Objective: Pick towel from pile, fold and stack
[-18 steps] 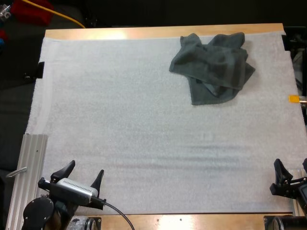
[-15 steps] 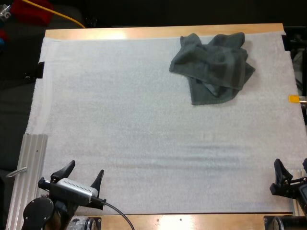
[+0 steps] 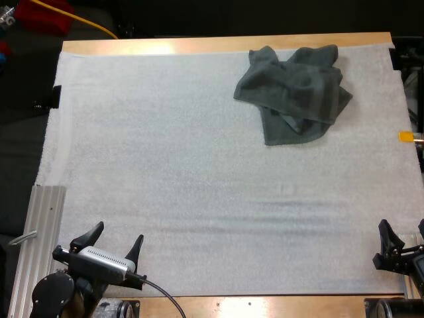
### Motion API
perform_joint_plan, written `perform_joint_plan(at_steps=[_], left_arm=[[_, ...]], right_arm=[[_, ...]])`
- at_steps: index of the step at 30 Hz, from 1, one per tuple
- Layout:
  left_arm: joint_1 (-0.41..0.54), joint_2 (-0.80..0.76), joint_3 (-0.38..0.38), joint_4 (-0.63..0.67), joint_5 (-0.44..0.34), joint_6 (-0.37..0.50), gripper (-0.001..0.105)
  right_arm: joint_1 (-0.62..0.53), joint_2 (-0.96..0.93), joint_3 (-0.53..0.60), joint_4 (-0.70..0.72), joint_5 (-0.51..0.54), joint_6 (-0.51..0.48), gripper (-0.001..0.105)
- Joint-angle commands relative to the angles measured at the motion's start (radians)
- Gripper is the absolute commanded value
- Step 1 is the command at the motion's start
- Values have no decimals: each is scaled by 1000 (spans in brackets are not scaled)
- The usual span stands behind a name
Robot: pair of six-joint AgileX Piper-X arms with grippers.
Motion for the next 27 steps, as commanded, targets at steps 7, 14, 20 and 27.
perform_joint_plan(at_steps=[7,14,20,27], left_arm=[[-5,-131,0,-17,14,0,71],[-5,-55,-28,-17,102,-50,71],[-12,50,-76,-22,169,-65,71],[-105,141,-134,-27,208,-65,71]], right_arm=[[-4,-37,-2,-3,-6,29,71],[-4,1,-49,-3,-101,24,71],[-4,90,-119,-3,-176,19,71],[-4,203,-185,-7,-301,-10,71]])
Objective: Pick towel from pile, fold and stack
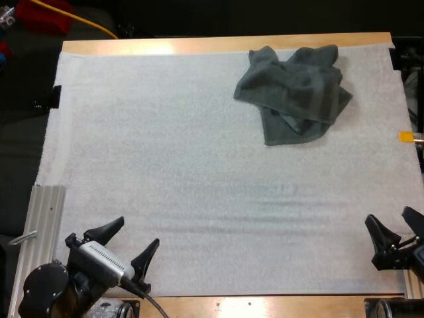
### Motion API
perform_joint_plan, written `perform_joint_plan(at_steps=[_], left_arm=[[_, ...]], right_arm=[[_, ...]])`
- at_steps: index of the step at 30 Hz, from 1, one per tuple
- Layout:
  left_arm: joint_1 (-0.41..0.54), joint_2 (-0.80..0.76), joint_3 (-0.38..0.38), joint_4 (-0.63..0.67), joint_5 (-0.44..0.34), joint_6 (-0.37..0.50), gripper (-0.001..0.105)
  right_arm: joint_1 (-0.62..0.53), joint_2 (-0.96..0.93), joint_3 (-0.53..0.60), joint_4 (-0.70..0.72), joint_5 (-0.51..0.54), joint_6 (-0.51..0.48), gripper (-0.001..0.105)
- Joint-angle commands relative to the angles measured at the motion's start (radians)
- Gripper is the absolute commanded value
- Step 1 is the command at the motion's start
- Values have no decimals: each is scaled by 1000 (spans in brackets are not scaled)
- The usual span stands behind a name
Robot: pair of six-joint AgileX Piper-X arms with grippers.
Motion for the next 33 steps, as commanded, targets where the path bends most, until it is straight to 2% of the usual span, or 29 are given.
perform_joint_plan(at_steps=[1,5,7,11,17,22,27,33], left_arm=[[-18,13,-19,-12,27,-15,71],[-68,52,-64,-24,109,-31,71],[-80,69,-83,-27,125,-35,71],[-84,98,-116,-27,126,-34,71],[-84,103,-118,-32,130,-37,71],[-84,103,-118,-50,130,-37,71],[-84,103,-118,-87,95,-63,71],[-84,169,-118,-93,102,-83,71]], right_arm=[[-4,16,-18,-7,-39,-17,71],[-4,71,-42,-7,-102,-17,71],[-4,90,-49,-7,-133,-17,71],[-4,119,-51,-10,-155,-17,71],[-4,152,-51,-10,-154,-17,71],[-4,217,-51,-27,-92,-15,71],[-4,304,-51,-121,-72,50,71],[-4,436,-51,-261,-72,144,71]])
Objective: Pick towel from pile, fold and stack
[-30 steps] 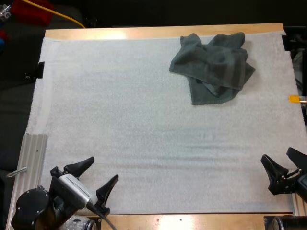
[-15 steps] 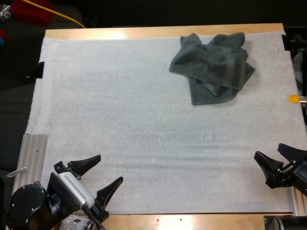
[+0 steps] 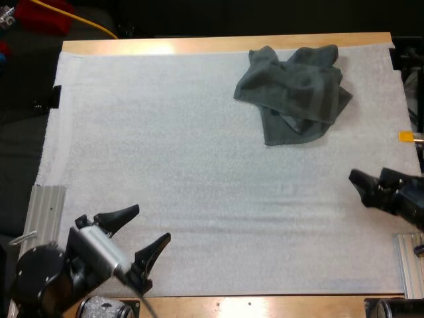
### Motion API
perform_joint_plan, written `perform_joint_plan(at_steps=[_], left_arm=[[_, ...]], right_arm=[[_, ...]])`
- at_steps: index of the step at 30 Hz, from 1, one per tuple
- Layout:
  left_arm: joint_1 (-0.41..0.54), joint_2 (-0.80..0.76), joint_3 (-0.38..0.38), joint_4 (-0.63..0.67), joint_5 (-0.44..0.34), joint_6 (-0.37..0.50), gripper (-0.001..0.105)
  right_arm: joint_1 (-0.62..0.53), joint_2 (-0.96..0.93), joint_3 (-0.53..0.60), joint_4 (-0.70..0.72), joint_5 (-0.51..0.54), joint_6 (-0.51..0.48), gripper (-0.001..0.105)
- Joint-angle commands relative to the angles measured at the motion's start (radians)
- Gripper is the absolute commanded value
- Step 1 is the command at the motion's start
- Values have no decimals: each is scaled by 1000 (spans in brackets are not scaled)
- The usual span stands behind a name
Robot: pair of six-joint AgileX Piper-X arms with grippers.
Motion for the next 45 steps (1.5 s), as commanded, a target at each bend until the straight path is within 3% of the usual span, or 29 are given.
perform_joint_plan(at_steps=[1,7,14,18,24,30,37,45], left_arm=[[-4,19,-6,-15,5,-13,71],[-4,125,-6,-74,79,-81,71],[-4,205,-9,-93,89,-110,71],[-4,219,-10,-111,89,-110,71],[-4,219,-10,-122,92,-110,71],[-4,219,-10,-122,92,-117,71],[-4,219,-10,-122,106,-117,71],[-4,219,-10,-122,111,-117,71]], right_arm=[[-4,25,-10,-44,-1,22,71],[-4,177,-10,-179,-1,111,71],[-4,361,-10,-369,13,204,71],[-2,459,-39,-408,38,219,71],[-1,635,-179,-413,52,217,71],[84,814,-352,-396,108,246,71],[189,998,-510,-382,230,365,71],[197,1153,-611,-344,272,510,71]])
